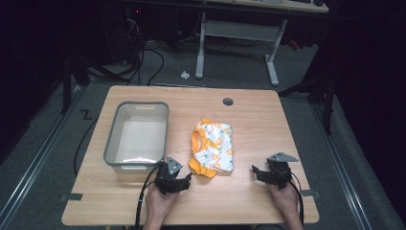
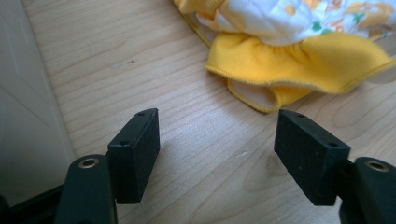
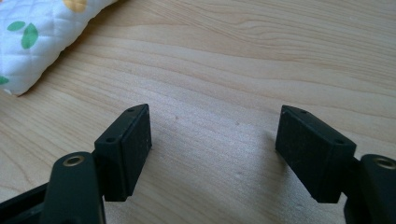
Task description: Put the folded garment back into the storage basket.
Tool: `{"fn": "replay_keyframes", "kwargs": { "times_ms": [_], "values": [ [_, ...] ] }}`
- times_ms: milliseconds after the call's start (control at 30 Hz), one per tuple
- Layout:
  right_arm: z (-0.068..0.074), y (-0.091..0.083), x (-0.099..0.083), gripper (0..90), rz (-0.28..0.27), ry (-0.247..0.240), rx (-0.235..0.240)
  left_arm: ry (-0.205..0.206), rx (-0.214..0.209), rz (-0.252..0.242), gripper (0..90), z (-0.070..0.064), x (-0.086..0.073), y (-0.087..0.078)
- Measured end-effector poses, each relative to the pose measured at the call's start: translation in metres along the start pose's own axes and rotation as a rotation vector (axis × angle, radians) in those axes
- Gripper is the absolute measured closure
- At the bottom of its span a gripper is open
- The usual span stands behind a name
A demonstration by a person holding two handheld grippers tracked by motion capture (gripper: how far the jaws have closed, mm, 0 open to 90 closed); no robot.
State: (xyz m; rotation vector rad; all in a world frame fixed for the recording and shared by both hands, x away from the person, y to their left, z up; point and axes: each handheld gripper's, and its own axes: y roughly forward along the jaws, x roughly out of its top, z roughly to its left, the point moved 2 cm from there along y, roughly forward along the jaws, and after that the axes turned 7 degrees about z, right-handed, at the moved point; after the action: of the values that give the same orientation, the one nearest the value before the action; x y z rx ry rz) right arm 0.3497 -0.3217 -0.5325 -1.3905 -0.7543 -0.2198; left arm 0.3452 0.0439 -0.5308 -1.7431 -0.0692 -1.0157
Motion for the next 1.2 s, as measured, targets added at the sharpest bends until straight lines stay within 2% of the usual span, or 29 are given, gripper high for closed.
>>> {"fn": "replay_keyframes", "kwargs": {
  "times_ms": [100, 433, 600, 700, 767, 1067, 1200],
  "values": [
    [0.0, 0.0, 0.0, 27.1, 0.0, 0.0, 0.0, -0.011, -0.018, -0.04, 31.7, -0.001, 0.003, -0.006],
    [0.0, 0.0, 0.0, 27.1, 0.0, 0.0, 0.0, 0.01, -0.064, -0.069, 31.4, -0.015, 0.017, -0.01],
    [0.0, 0.0, 0.0, 27.1, 0.0, 0.0, 0.0, 0.046, -0.064, -0.059, 32.6, -0.021, 0.028, -0.011],
    [0.0, 0.0, 0.0, 27.1, 0.0, 0.0, 0.0, 0.044, -0.087, -0.056, 33.2, -0.022, 0.033, -0.012],
    [0.0, 0.0, 0.0, 27.1, 0.0, 0.0, 0.0, 0.06, -0.087, -0.055, 33.6, -0.023, 0.037, -0.013],
    [0.0, 0.0, 0.0, 27.1, 0.0, 0.0, 0.0, 0.061, -0.125, -0.063, 31.5, -0.028, 0.051, -0.012],
    [0.0, 0.0, 0.0, 27.1, 0.0, 0.0, 0.0, 0.07, -0.118, -0.059, 31.7, -0.028, 0.057, -0.011]
  ]
}}
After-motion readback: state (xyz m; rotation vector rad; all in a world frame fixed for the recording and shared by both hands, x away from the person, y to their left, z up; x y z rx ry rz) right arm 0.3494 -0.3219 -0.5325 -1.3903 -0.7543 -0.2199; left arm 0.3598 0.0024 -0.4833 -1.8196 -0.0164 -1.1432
